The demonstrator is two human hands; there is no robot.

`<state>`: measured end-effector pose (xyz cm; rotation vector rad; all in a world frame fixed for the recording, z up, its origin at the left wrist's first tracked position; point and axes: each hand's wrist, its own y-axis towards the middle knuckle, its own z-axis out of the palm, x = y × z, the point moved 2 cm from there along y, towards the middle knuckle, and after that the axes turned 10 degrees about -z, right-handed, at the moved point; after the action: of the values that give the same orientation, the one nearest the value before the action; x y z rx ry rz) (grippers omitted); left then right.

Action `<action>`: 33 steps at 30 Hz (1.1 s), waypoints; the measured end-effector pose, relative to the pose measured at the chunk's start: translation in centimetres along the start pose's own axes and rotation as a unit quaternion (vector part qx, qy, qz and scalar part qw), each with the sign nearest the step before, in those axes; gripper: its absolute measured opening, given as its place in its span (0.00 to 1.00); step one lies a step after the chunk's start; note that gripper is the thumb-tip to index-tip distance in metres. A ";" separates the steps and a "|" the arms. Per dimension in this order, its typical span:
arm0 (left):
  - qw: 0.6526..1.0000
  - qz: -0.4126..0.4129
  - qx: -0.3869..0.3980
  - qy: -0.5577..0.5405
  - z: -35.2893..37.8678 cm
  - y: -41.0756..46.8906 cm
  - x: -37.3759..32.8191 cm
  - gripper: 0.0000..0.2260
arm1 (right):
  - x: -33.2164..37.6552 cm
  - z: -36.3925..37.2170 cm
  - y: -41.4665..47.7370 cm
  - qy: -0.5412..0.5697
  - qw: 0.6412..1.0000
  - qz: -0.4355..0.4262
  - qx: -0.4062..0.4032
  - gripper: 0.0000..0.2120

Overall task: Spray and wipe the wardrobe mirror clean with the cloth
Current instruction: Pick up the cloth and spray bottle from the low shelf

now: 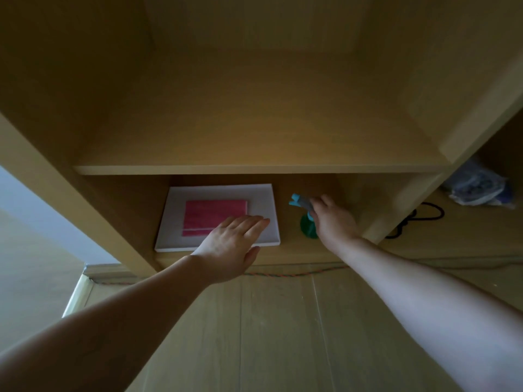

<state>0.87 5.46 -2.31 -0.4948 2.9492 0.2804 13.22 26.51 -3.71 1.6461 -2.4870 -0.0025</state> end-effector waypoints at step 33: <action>0.994 -0.079 0.046 -0.058 -6.2 -7.8 4.5 0.14 | 14.2 0.0 -2.4 0.262 0.904 -0.327 -0.083 0.23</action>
<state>-1.39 -4.47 1.74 -0.6705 2.7771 0.1480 9.98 12.61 -2.02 1.9912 -1.4370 0.1262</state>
